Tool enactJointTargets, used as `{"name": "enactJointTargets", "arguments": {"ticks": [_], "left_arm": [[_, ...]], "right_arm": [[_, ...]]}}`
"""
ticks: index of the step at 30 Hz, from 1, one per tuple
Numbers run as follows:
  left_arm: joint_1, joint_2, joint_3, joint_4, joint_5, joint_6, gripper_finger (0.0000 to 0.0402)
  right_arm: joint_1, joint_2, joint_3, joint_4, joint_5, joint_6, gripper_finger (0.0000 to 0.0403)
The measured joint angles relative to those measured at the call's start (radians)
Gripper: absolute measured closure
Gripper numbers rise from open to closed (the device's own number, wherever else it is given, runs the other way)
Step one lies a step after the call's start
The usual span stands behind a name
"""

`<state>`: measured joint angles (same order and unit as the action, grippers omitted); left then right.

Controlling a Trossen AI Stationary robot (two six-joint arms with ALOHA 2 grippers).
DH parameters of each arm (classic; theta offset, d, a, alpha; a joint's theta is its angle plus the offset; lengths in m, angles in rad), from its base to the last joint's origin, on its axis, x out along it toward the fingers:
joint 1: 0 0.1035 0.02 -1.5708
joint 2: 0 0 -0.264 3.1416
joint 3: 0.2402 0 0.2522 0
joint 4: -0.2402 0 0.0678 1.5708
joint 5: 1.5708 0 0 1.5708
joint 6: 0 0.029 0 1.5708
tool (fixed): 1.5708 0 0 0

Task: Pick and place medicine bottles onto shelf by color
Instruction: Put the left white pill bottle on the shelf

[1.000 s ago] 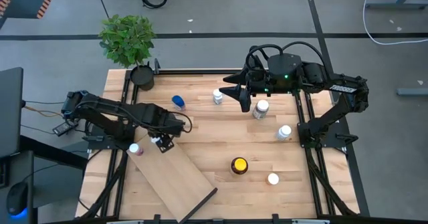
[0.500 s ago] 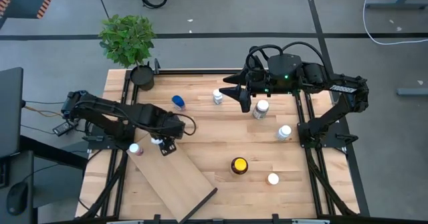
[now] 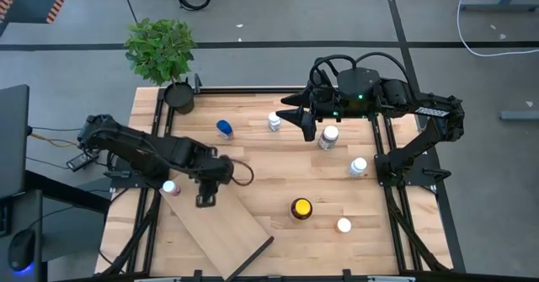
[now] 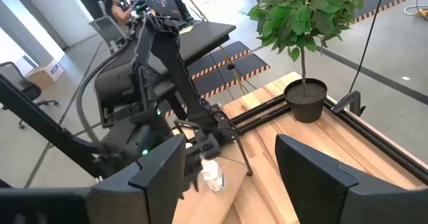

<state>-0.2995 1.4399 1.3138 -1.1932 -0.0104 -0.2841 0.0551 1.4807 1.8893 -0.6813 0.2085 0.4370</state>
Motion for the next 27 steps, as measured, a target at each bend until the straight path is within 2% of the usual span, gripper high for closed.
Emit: {"name": "enactJointTargets", "arguments": {"ticks": [6,11,27], "left_arm": [[-0.043,0.000,-0.068,0.015,0.004,0.371,0.0337],[-0.045,0.000,-0.124,0.014,0.004,0.502,0.0392],[-0.044,0.000,-0.281,0.099,0.014,0.558,0.0392]], "right_arm": [[0.000,0.000,0.000,0.000,0.000,0.001,0.0164],[0.000,0.000,0.000,0.000,0.000,0.010,0.0164],[0.000,0.000,0.000,0.003,0.000,0.024,0.0164]]}}
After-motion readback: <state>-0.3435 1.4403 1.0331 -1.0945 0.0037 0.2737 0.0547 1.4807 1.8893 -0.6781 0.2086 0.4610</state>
